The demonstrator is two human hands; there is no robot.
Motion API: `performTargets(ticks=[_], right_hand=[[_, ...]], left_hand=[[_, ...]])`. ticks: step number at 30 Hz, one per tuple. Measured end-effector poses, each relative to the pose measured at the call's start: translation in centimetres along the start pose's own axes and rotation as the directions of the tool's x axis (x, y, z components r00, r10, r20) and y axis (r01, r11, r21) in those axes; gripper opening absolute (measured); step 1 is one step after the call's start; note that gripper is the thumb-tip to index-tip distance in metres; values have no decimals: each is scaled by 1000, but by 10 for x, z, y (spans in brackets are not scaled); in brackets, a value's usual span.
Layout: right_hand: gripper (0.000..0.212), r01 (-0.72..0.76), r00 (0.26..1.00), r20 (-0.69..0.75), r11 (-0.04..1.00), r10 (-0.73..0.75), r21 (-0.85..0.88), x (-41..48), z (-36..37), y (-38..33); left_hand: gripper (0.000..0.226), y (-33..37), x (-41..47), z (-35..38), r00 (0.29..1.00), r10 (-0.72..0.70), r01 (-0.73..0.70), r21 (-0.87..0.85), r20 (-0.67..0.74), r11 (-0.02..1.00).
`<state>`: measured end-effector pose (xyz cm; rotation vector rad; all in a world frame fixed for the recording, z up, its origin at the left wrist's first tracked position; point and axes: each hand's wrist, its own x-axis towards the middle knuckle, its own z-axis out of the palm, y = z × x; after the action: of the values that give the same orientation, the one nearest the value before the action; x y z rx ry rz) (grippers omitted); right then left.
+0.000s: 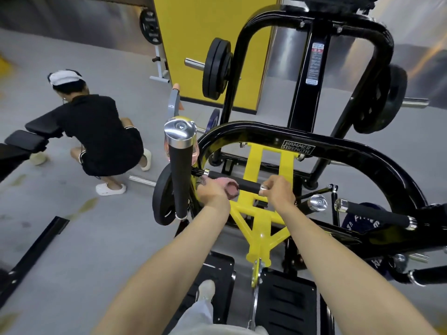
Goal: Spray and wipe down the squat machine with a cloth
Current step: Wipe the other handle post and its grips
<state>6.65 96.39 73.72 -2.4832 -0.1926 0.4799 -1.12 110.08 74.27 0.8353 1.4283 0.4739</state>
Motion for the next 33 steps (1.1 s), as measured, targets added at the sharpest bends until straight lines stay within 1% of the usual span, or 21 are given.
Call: performTargets(ticks=[1,2,3,4,5,6,8,10,12,15,17,18,19,20,23,24,25,27,29,31,33], right_hand=[[14,9,1000,-10,1000,-9,11,-2,2,2],[14,16,1000,-24,999,-16,28,-4,6,3],[14,18,999,-42,998,-15,63,-6,10,6],[16,10,999,-54,992,-3,129,-9,12,9],[21,1,998,-55,979,10,205,-11,13,10],[27,-10,999,-47,964,24,267,-14,13,13],[36,-15,999,-35,940,29,341,-19,12,16],[43,-11,998,-56,911,37,412,-25,8,21],[46,-25,997,-58,884,59,467,-29,5,24],[47,-105,990,-37,871,139,480,-27,7,30],[46,-114,988,-39,870,151,480,-25,11,33],[44,-113,988,-38,869,150,482,-24,11,33],[43,-118,986,-42,865,158,488,-24,11,35],[44,-119,986,-41,864,159,489,-25,10,34],[44,-168,978,-23,848,207,503,-28,6,40],[44,-184,976,-7,846,216,501,-29,5,42],[44,-193,976,14,842,215,504,-30,6,43],[48,-198,978,52,818,203,539,-32,7,46],[53,-213,976,81,794,203,569,-36,6,49],[55,-220,974,85,797,209,563,-38,4,51],[58,-223,974,97,803,204,552,-41,3,51]], left_hand=[[34,-7,-12,7,986,157,-162,149,49,975],[31,-9,-26,7,938,335,-348,230,95,909],[26,-12,-39,6,837,501,-547,328,220,770],[22,-19,-42,4,710,609,-704,347,353,620],[19,-23,-42,3,556,688,-831,324,466,453],[17,-26,-37,6,421,736,-905,298,531,303],[27,-32,-22,17,234,705,-938,347,670,-19],[46,-44,-10,30,85,559,-914,288,825,-286],[54,-59,-9,34,22,441,-888,221,897,-405],[50,-76,-2,43,-7,449,-848,233,894,-477],[38,-71,-3,52,-35,323,-823,156,946,-547],[28,-65,-6,57,-26,228,-804,116,973,-583],[22,-60,-11,65,33,136,-791,109,990,-603],[23,-53,-15,71,118,103,-785,156,988,-599],[21,-37,-27,99,398,-24,-791,330,917,-515],[17,-33,-30,107,472,-117,-789,360,874,-498],[18,-28,-30,112,519,-206,-788,372,830,-491],[31,-22,-33,121,572,-343,-781,367,745,-505],[35,-24,-37,124,595,-402,-768,344,696,-540],[28,-29,-46,120,610,-380,-731,310,696,-607],[21,-35,-51,113,591,-267,-625,222,761,-749]])
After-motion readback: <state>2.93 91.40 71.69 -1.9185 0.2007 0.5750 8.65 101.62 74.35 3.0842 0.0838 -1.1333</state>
